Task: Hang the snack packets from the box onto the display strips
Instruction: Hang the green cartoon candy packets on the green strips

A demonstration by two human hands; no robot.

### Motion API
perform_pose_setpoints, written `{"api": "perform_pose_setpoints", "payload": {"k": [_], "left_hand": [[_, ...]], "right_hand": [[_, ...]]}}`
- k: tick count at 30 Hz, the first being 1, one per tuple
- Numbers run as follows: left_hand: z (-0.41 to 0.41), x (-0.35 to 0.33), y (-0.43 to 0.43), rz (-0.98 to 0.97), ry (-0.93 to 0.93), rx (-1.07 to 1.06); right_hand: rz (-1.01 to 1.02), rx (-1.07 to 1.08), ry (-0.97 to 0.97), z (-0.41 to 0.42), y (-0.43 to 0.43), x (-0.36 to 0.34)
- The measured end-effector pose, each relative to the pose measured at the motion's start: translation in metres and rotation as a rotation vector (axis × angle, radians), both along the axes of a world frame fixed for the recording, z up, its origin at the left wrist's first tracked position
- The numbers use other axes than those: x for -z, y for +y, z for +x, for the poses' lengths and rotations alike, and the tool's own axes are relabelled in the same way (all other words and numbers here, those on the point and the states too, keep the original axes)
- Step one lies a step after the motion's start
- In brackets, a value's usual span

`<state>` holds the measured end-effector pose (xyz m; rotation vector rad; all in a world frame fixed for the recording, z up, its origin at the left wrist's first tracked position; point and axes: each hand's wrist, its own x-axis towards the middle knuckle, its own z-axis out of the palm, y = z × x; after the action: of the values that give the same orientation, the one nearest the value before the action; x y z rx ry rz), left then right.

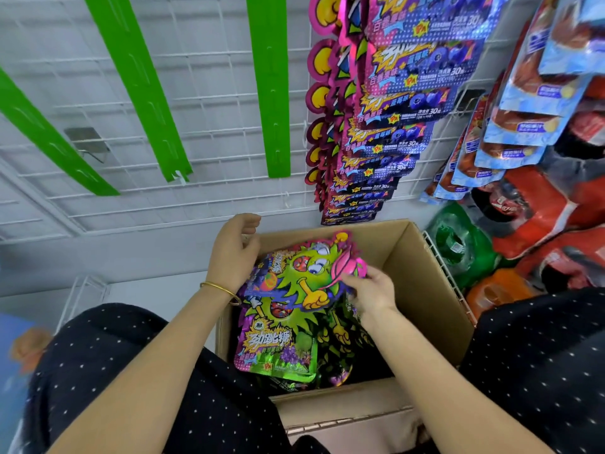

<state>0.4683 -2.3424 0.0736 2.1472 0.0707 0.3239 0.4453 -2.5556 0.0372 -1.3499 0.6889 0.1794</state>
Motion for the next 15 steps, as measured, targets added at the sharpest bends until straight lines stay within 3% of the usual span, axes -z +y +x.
{"api": "perform_pose_setpoints", "payload": {"k": [4, 7, 12, 15], "left_hand": [[0.001, -0.011, -0.002, 0.017, -0.039, 0.030], [0.005, -0.036, -0.009, 0.079, -0.112, 0.113], [0.015, -0.090, -0.042, 0.380, -0.264, 0.373], [0.018, -0.118, -0.066, 0.473, -0.221, 0.489]], "right_hand": [[-0.043, -0.101, -0.158, 0.018, -0.017, -0.053], [-0.191, -0.231, -0.242, 0.029, -0.033, -0.085], [-0.547, -0.579, -0.443, 0.026, -0.048, -0.144], [-0.555, -0.735, -0.524, 0.027, -0.052, -0.178]]}}
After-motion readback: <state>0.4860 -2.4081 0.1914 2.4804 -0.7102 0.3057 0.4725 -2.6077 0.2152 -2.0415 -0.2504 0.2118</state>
